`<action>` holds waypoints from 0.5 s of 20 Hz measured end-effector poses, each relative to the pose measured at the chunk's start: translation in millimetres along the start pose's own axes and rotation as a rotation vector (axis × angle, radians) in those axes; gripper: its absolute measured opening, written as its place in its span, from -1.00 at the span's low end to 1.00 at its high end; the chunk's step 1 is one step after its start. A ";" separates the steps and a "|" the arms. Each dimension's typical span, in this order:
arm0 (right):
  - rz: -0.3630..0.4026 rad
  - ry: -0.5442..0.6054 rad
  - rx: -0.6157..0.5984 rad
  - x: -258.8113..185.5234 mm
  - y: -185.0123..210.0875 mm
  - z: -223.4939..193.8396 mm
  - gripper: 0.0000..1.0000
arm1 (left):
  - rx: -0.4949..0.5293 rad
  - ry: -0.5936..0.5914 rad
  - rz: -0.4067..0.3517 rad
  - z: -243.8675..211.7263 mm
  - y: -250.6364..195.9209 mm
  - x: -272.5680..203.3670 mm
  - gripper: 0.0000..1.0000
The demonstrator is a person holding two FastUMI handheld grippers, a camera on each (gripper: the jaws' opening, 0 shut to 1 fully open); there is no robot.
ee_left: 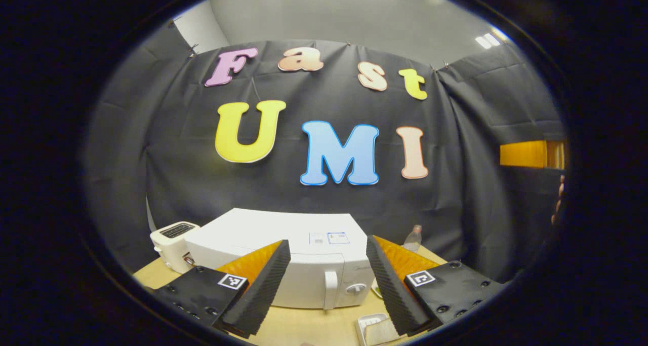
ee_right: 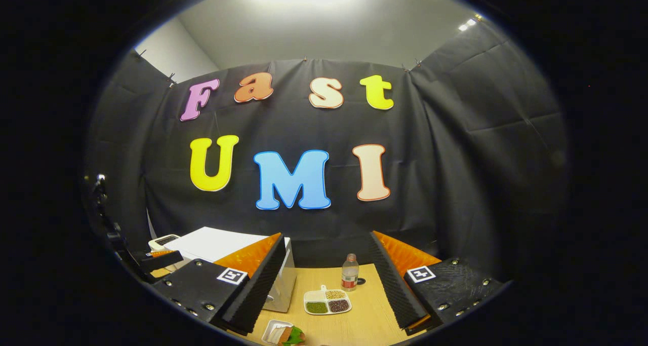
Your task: Open the microwave oven with the left hand, put the food in, and close the microwave oven.
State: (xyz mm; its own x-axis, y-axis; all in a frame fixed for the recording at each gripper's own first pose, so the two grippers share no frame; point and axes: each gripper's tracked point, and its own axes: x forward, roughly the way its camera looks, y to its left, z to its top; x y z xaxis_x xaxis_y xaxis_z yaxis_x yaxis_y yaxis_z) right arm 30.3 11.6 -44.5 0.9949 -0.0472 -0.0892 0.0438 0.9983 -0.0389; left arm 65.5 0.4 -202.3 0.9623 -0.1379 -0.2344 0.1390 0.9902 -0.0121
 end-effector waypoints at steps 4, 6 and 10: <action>-0.002 0.057 -0.003 5.4 -9.9 -21.2 0.97 | -0.008 0.087 0.003 -61.1 -3.2 35.2 0.75; -0.013 0.080 -0.008 5.8 -17.6 -29.0 0.97 | -0.007 0.138 0.014 -92.8 -1.6 54.6 0.72; -0.034 0.111 -0.028 6.5 -30.6 -39.9 0.97 | 0.013 0.217 0.014 -140.0 -3.2 81.1 0.53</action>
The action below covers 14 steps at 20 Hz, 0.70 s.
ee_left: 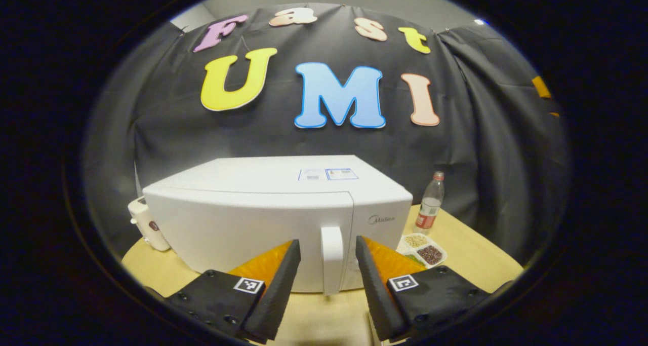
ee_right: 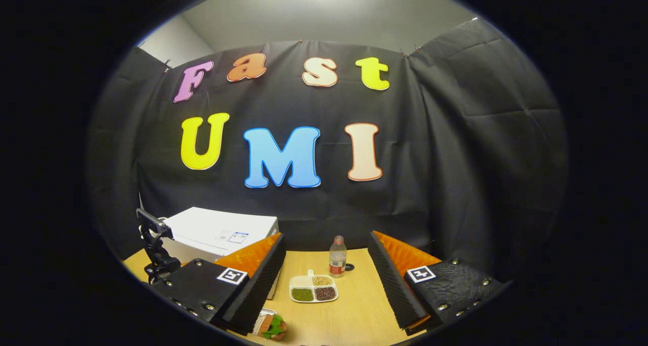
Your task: Open the microwave oven with the left hand, put the food in, and close the microwave oven.
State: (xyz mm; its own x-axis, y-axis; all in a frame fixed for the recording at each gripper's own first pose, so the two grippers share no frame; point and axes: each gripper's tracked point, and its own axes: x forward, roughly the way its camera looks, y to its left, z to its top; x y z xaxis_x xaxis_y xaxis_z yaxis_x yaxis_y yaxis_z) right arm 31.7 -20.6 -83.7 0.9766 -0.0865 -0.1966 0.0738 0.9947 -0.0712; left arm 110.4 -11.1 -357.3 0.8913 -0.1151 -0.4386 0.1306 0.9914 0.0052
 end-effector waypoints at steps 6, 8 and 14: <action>-0.033 0.018 0.024 3.6 -8.1 -3.3 0.97 | -0.017 0.050 -0.013 -15.2 -6.4 12.7 -0.06; -0.032 0.019 0.026 3.5 -5.8 -3.9 0.97 | 0.014 0.058 -0.005 -16.3 -5.7 12.3 -0.37; -0.011 0.024 0.022 -2.3 9.5 -7.5 0.97 | 0.020 0.104 -0.047 -18.1 -6.7 11.2 -0.87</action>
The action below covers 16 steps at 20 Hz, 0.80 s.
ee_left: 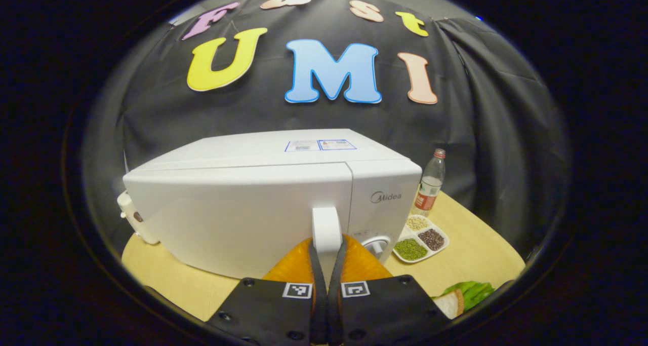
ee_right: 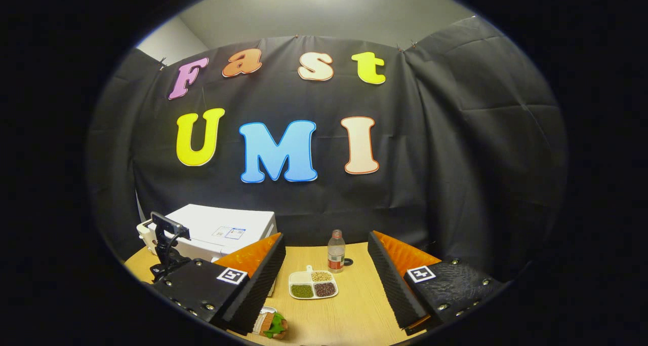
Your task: Open the microwave oven with the left hand, put the food in, and close the microwave oven.
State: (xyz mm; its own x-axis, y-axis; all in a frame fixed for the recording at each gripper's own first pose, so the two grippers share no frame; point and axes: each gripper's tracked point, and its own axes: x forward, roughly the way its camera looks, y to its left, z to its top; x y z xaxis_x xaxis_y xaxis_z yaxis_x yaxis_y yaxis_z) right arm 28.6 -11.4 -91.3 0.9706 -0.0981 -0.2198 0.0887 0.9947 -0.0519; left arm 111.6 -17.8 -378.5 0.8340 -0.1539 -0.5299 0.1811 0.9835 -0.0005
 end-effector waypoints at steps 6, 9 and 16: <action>-0.009 -0.010 -0.012 -13.1 1.5 2.5 0.97 | 0.044 -0.004 -0.011 -15.5 -0.1 -41.2 -0.87; 0.006 0.009 0.000 -17.2 13.1 -5.1 0.97 | 0.050 0.011 -0.046 -33.5 7.8 -84.2 -0.87; 0.084 0.021 0.020 -27.0 69.2 -13.0 0.97 | 0.125 0.052 -0.180 -67.0 46.1 -172.6 -0.87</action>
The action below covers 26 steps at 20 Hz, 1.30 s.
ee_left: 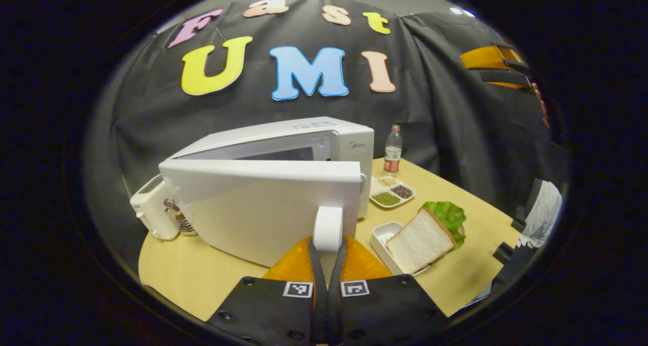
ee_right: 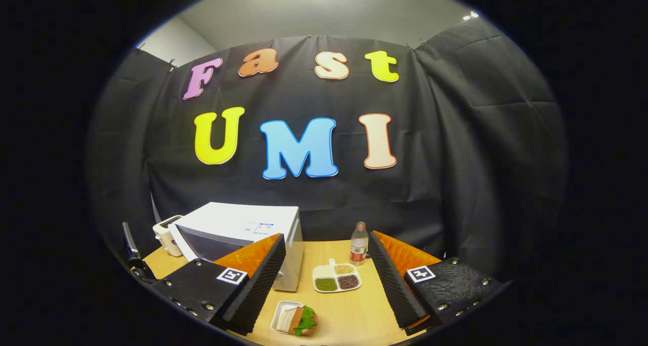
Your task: Open the microwave oven with the left hand, put the food in, and close the microwave oven.
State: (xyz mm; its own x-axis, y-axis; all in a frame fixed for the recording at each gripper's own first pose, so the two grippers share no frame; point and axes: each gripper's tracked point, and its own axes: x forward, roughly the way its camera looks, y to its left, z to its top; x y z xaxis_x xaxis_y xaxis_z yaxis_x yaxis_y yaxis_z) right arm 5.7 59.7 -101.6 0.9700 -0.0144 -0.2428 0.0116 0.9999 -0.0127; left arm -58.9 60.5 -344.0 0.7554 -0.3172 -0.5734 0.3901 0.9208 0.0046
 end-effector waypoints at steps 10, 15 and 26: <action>0.084 0.093 0.017 1.4 72.8 -39.7 0.97 | 0.028 0.102 -0.030 -59.7 78.5 -108.7 -0.87; 0.079 0.157 0.025 5.2 88.6 -58.9 0.97 | 0.058 0.139 -0.001 -82.7 130.0 -150.7 -0.88; 0.007 0.343 0.219 25.4 67.0 -100.9 0.97 | 0.064 0.153 0.009 -107.2 213.3 -186.6 -0.87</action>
State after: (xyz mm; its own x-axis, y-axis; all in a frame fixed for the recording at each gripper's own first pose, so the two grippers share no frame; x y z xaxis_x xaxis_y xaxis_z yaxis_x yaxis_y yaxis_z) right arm 6.6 125.3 -206.4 0.8335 0.0275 -0.5518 0.0923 0.9778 0.1881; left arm -173.1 340.4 -323.8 0.6720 -0.2662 -0.6910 0.4202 0.9055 0.0598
